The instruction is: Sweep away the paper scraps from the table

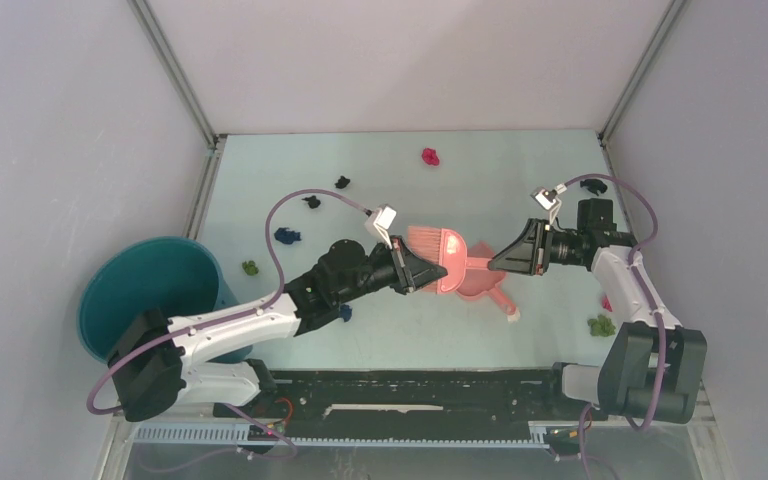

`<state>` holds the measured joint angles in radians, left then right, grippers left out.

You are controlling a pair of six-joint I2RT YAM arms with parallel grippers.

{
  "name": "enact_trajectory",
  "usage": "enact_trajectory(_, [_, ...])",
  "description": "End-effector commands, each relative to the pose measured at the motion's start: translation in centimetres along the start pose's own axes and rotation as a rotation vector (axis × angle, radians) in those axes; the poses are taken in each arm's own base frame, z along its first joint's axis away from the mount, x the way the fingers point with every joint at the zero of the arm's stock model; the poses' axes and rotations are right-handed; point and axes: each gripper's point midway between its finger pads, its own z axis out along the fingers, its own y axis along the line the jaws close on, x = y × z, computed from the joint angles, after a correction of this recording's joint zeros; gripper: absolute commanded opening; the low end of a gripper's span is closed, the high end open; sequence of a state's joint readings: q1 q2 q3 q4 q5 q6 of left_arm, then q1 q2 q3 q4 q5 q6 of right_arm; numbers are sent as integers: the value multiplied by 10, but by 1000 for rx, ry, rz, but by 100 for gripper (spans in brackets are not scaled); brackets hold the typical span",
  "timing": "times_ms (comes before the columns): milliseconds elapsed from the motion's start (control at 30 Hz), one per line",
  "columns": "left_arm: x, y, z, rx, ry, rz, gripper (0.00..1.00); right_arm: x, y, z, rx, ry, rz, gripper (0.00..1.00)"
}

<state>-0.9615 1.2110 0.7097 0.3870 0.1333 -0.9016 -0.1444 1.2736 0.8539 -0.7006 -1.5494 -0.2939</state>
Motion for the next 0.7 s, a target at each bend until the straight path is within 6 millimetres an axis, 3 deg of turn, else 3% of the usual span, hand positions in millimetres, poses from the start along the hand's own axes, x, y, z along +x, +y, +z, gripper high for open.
enact_trajectory(0, [-11, 2, -2, -11, -49, 0, 0, -14, 35, -1, -158, -39, -40, 33])
enact_trajectory(67, [-11, 7, -2, -28, -55, 0, 0, -14, 35, 0, -160, -37, -47, 22])
enact_trajectory(133, [-12, 15, -3, -60, -64, -3, 3, -14, 35, 0, -159, -38, -47, 0])
enact_trajectory(233, [-16, 43, -7, -232, -65, 30, 45, -15, 33, -2, -154, -44, -41, 0])
enact_trajectory(367, [-26, 78, -26, -465, -103, 68, 67, -21, 26, -8, -129, -65, -48, 0])
enact_trajectory(433, [-28, 87, -34, -541, -109, 89, 70, -26, 18, -13, -107, -83, -22, 0])
enact_trajectory(533, [-21, 85, -37, -585, -122, 128, 72, -33, -5, -20, -4, -91, 27, 0])
enact_trajectory(667, [9, 74, -18, -590, -82, 161, 73, -40, -24, -30, 97, -102, 53, 0])
